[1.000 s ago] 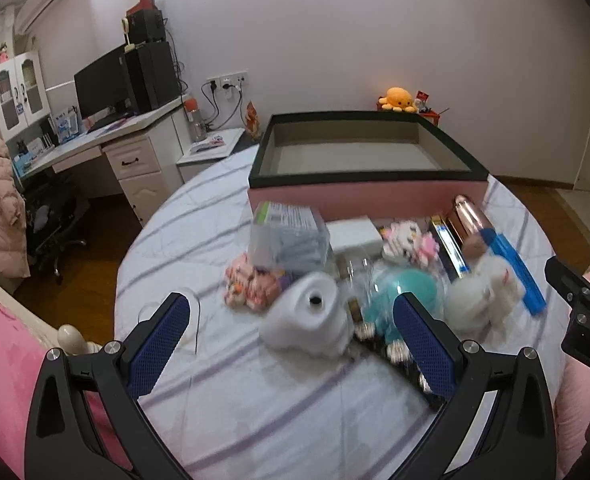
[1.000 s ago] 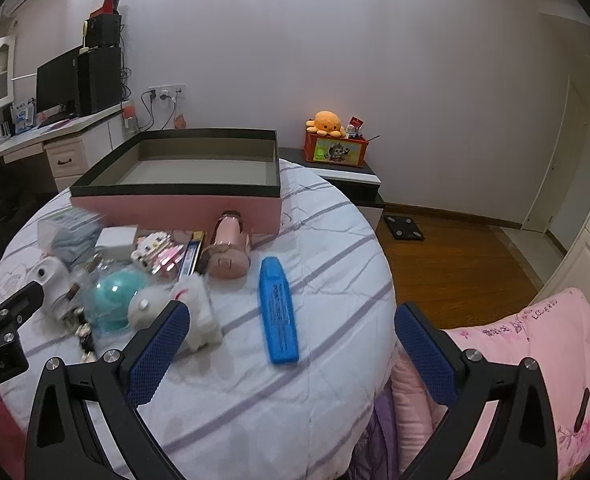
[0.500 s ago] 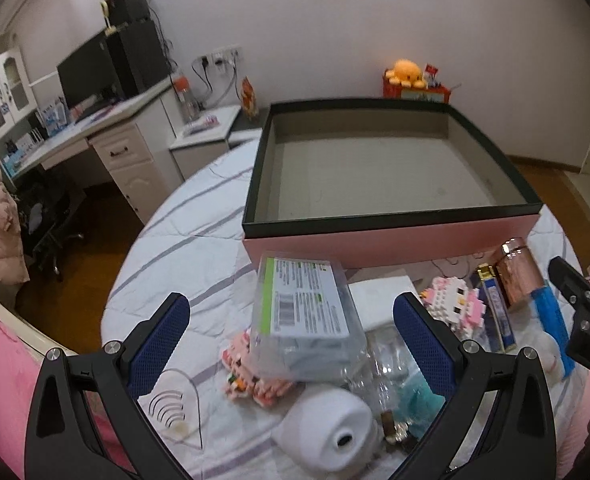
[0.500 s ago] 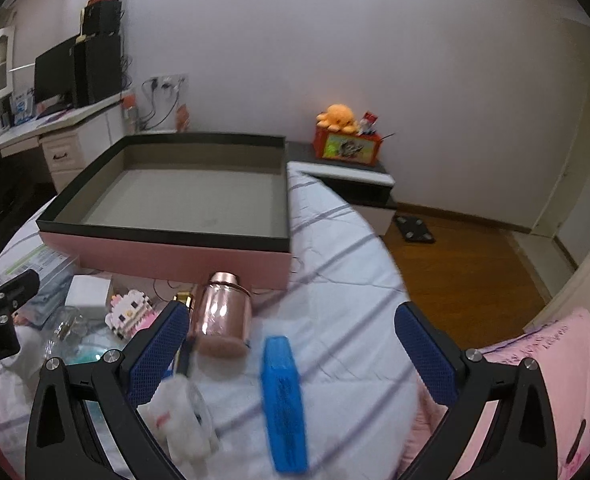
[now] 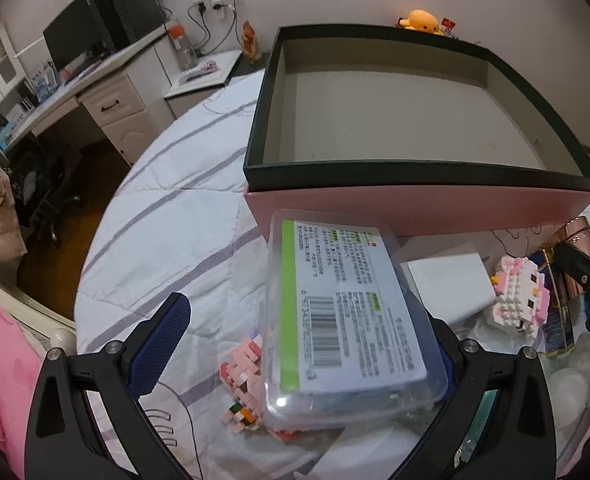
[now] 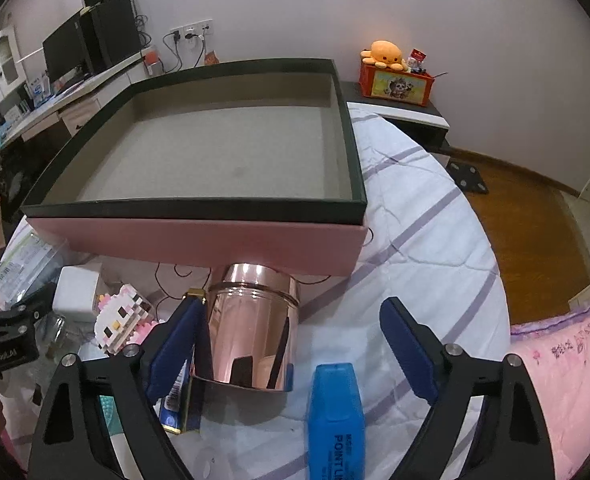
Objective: Organize rigid objects
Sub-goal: 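Grasp the clear plastic case with the left tool while the right tool grasps the rose-gold canister, then lift the case and canister and carry both over the pink box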
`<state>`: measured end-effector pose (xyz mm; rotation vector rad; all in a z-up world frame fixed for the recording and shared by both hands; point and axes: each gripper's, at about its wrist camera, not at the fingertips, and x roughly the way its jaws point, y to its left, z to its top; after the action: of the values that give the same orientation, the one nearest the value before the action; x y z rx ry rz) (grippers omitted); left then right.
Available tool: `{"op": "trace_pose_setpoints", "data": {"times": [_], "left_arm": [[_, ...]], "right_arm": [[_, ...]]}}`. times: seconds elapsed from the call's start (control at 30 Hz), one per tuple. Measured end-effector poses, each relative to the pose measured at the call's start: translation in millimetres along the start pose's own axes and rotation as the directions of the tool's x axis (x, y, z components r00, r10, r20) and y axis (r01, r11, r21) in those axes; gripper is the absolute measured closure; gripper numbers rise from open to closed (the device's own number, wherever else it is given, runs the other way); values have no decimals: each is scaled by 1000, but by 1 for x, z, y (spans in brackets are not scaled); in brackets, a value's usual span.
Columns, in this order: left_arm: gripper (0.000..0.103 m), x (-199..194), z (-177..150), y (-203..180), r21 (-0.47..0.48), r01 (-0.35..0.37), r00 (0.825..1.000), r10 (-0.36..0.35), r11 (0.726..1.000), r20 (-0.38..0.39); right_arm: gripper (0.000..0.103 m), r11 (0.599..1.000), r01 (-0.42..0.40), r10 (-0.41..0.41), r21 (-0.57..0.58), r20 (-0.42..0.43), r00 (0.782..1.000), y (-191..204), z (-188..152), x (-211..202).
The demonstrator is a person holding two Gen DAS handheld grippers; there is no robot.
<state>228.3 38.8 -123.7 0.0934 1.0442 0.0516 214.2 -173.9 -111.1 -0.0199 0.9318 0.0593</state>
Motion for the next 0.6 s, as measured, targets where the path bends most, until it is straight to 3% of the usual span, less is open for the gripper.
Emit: {"op": "trace_pose_setpoints", "data": {"times": [0.03, 0.07, 0.1, 0.37, 0.47, 0.6], "left_arm": [[10, 2, 0, 1, -4, 17, 1000, -17, 1000, -11], [22, 4, -1, 1, -6, 48, 999, -48, 999, -24], [39, 5, -2, 2, 0, 78, 996, -78, 997, -41], [41, -7, -10, -2, 40, 53, 999, -52, 998, -10], [41, -10, -9, -3, 41, 10, 1000, -10, 999, 12], [41, -14, -10, 0, 21, 26, 1000, -27, 999, 15]], "right_arm": [[20, 1000, -4, 4, -10, 2, 1000, 1, 0, 0], [32, 999, -34, 34, -18, 0, 999, 3, 1, -1], [53, 998, -57, 57, -17, -8, 998, 3, 4, 0], [53, 999, -50, 50, 8, -13, 999, 1, 3, -4], [53, 999, -44, 43, -9, -8, 999, 2, 3, -7], [54, 999, -47, 47, -9, 6, 999, 5, 3, -10]]}}
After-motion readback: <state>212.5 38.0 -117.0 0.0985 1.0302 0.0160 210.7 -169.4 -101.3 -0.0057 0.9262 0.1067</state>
